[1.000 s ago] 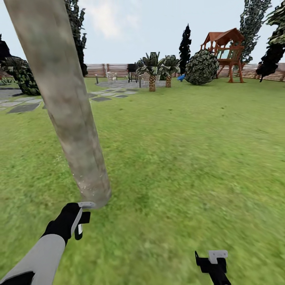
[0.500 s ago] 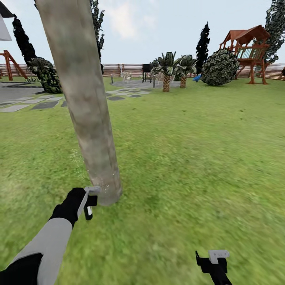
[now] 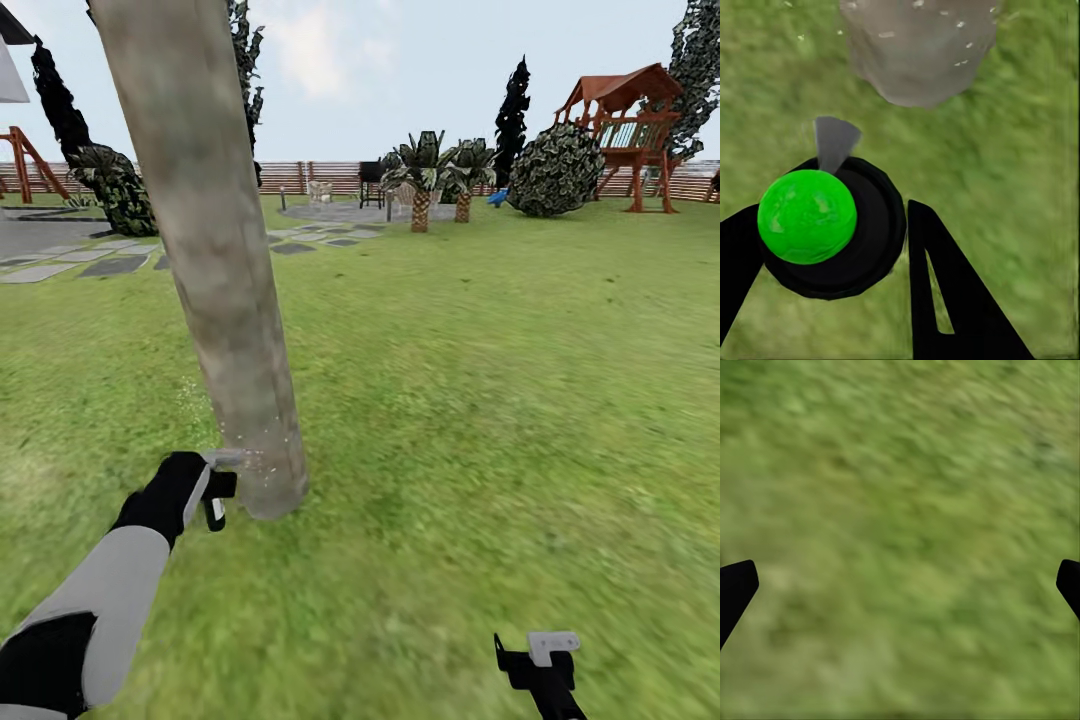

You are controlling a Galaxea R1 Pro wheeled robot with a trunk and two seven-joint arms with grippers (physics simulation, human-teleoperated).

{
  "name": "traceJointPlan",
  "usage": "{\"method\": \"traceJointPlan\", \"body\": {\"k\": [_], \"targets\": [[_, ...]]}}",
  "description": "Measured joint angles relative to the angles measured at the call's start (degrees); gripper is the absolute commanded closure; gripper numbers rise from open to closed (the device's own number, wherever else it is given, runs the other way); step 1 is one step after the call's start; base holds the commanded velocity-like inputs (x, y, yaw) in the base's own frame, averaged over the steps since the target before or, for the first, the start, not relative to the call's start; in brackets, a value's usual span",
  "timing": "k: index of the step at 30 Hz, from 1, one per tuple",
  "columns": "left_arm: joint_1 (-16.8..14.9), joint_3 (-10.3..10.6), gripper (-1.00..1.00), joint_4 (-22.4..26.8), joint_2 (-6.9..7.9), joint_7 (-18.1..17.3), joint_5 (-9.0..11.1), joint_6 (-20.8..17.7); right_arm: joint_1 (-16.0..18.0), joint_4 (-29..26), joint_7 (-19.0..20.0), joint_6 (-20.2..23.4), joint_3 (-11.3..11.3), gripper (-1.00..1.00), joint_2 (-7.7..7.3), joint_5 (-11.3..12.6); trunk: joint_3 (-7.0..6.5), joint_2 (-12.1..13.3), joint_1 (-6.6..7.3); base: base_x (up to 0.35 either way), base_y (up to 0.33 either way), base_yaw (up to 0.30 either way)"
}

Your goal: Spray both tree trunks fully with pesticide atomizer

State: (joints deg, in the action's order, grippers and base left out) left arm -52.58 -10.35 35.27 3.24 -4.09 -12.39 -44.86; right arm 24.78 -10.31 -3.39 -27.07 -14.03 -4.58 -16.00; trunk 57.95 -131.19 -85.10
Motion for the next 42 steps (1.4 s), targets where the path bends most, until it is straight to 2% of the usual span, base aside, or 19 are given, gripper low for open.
{"method": "traceJointPlan", "body": {"k": [2,3,5,6,8,9,12,13,23,42], "targets": [[-0.60,2.55,1.00,0.53,-2.93,-0.11,0.38,-2.61,-0.01,0.03,0.00,0.00,0.01,-1.00,0.00,-0.02,0.00,0.00,0.00,0.000,0.000,0.000],[-1.47,2.95,1.00,0.63,-3.42,-0.15,-0.18,-3.82,-0.01,0.04,0.00,0.00,0.02,-1.00,0.00,-0.02,-0.01,0.00,0.00,0.000,0.000,0.000],[-2.88,3.21,1.00,0.67,-3.22,-0.20,-0.55,-4.91,-0.01,0.04,0.00,0.00,0.02,-1.00,0.00,-0.01,0.00,0.00,0.00,0.000,0.000,0.000],[-3.37,3.24,1.00,0.65,-2.23,-0.24,-0.91,-5.18,0.02,0.04,0.00,0.00,0.01,-1.00,0.00,-0.03,0.00,0.00,0.00,0.000,0.000,0.000],[-3.57,3.18,1.00,0.45,2.07,-1.00,-1.31,-5.33,0.01,0.04,0.00,0.00,0.01,-1.00,0.00,-0.02,0.00,0.00,0.00,0.000,0.000,0.000],[-3.58,3.23,1.00,0.31,2.97,-1.79,-0.71,-5.36,0.00,0.04,0.00,0.00,0.01,-1.00,0.00,-0.01,0.00,0.00,0.00,0.000,0.000,0.000],[-3.10,3.50,1.00,0.23,5.57,-5.93,-0.92,-5.35,0.01,0.01,0.00,0.00,-0.01,-1.00,0.00,0.00,0.00,0.00,0.00,0.000,0.000,0.000],[-2.93,3.60,1.00,0.20,5.71,-6.33,-0.74,-5.35,0.01,-0.02,0.00,0.00,-0.04,-1.00,0.00,0.00,0.00,0.00,0.00,0.000,0.000,0.000],[-2.42,3.57,1.00,-0.08,5.62,-6.40,-0.77,-4.81,-0.01,-0.05,-0.01,-0.01,0.02,-1.00,0.04,0.00,0.00,0.00,0.02,0.039,-0.042,0.137],[-2.52,3.50,1.00,0.60,5.15,-6.11,-0.78,-4.69,0.02,-0.06,-0.02,-0.01,0.01,-1.00,0.01,0.00,0.00,0.00,0.00,0.034,-0.265,0.002]]}}
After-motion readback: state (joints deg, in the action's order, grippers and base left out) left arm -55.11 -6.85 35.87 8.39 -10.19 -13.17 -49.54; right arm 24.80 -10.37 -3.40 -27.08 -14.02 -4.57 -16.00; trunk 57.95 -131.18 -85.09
